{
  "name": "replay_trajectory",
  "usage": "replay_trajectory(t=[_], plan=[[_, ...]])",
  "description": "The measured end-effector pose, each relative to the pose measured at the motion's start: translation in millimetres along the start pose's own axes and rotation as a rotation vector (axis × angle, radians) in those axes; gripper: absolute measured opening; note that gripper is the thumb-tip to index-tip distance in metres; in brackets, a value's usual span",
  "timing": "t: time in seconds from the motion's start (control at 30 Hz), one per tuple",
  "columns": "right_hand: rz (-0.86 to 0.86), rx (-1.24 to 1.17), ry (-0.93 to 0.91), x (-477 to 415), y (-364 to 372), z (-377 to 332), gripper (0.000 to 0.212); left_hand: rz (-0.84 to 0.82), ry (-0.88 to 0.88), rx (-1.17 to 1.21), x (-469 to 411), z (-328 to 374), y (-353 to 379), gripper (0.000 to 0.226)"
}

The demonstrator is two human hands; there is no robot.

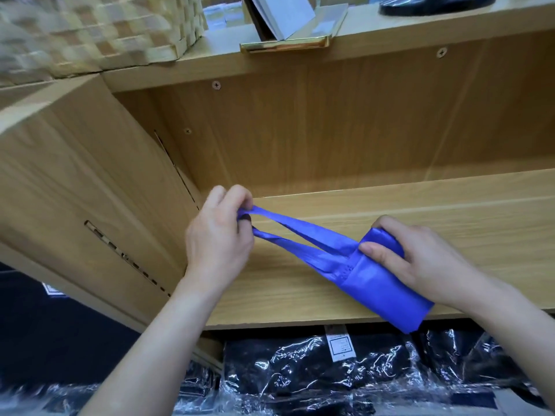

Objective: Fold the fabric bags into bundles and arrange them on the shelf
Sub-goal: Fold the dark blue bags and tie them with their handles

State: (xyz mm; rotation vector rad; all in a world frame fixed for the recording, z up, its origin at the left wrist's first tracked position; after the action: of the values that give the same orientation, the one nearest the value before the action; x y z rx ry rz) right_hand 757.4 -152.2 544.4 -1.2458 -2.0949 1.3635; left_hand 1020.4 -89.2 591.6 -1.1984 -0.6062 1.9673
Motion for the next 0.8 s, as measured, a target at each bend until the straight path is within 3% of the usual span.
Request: replay_trajectory(t=[0.03, 0.1, 0.13, 0.17, 0.2, 0.23, 0.3, 0.33, 0.4, 0.47, 0.53, 0.7, 0.8], plan=[[-0.025, 0.007, 0.002, -1.1, -1.1, 1.0, 0.049, -0.135, -0.082, 0.117, -2.8, -9.0, 7.1, 0.030], [-0.087, 0.027, 0.008, -3.1, -5.0, 4.8, 0.045, -0.663, -0.398, 0.704, 8.0, -22.5, 28.8, 0.026], [-0.122, 0.042, 0.015, -3.5, -7.1, 6.9, 0.044, -0.881, -0.520, 0.921, 17.7, -22.0, 31.0, 0.031], [-0.154, 0.060, 0.022, -3.8, -9.1, 8.2, 0.045, -0.985, -0.539, 0.998, 22.2, -24.0, 29.1, 0.048], [-0.175, 0.079, 0.027, -3.9, -11.3, 8.7, 0.047, -0.992, -0.488, 0.988, 22.2, -27.3, 27.0, 0.059], [-0.188, 0.088, 0.027, -4.5, -13.1, 8.2, 0.049, -0.853, -0.374, 0.871, 16.5, -30.5, 22.5, 0.058], [-0.202, 0.080, 0.010, -6.0, -15.5, 4.4, 0.050, -0.346, -0.093, 0.564, 4.5, -19.0, -1.1, 0.035], [-0.211, 0.074, 0.000, -7.3, -16.3, 1.8, 0.051, -0.194, 0.074, 0.501, 8.4, 0.7, -10.0, 0.024], [-0.238, 0.058, -0.012, -10.2, -17.6, -2.7, 0.053, -0.249, 0.408, 0.383, 36.8, 46.9, 1.4, 0.019], [-0.279, 0.030, -0.020, -12.2, -19.2, -7.5, 0.055, -0.394, 0.620, 0.102, 71.7, 70.7, 32.3, 0.050], [-0.322, -0.033, -0.030, -13.0, -21.6, -12.3, 0.055, -0.443, 0.616, -0.018, 87.5, 71.1, 59.0, 0.060], [-0.378, -0.147, 0.000, -10.4, -25.3, -12.8, 0.048, -0.294, 0.622, 0.104, 85.0, 76.8, 66.4, 0.040], [-0.384, -0.151, 0.025, -8.1, -25.8, -9.4, 0.047, -0.401, 0.640, 0.152, 80.2, 76.6, 57.8, 0.046]])
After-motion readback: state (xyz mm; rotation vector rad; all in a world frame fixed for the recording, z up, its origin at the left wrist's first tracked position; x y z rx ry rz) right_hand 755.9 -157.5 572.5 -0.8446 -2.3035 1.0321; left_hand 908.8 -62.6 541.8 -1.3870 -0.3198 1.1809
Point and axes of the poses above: each hand's wrist, its own x-axis away from the middle knuckle, its own y-axis out of the palm, z = x × y, the point moved 6 cm from there along -x, towards the middle knuckle, and after that the axes turned 4 degrees about x, right-handed, at the moved point
